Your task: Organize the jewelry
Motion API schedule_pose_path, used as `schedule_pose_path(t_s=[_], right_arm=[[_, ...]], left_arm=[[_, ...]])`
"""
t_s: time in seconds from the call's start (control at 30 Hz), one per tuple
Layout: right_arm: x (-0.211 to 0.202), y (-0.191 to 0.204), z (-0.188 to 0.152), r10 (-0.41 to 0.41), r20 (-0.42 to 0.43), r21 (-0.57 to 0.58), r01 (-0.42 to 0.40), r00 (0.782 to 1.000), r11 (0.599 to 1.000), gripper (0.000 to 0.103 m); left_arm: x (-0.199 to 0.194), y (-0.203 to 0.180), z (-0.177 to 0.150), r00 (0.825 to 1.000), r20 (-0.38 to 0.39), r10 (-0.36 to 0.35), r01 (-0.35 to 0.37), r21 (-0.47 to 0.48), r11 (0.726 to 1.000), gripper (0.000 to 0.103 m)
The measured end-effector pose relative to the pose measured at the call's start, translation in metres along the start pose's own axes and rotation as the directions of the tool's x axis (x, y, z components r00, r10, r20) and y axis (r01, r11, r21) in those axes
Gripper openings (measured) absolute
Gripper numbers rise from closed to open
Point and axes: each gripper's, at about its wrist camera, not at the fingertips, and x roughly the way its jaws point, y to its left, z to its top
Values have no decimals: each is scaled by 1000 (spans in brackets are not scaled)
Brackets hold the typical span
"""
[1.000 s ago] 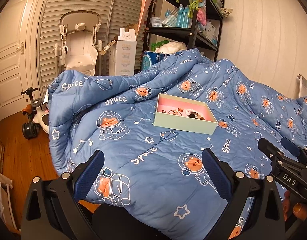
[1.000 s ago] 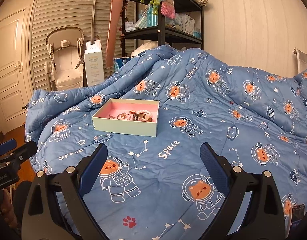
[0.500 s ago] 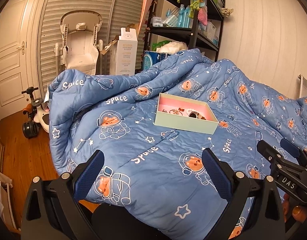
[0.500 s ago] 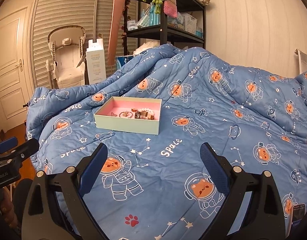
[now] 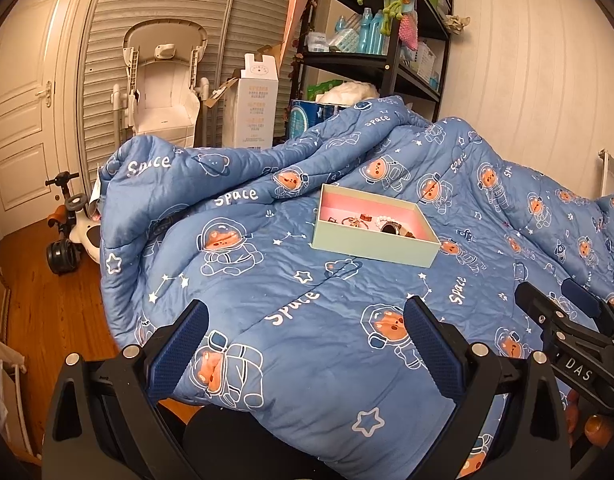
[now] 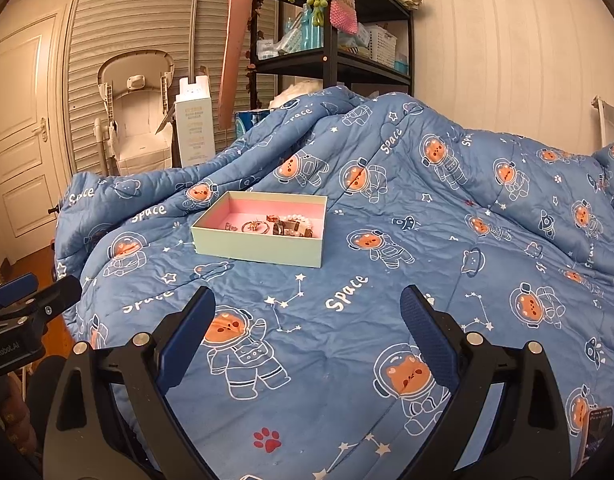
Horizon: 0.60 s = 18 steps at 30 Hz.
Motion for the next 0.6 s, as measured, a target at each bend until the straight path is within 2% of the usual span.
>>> schedule_pose_path(t_s=[0.6], right_arm=[[6, 0, -3, -12, -17, 3, 12, 1000, 1000, 92]], left_arm=[[5, 1, -2, 1000, -11, 10, -10, -9, 1000, 96]])
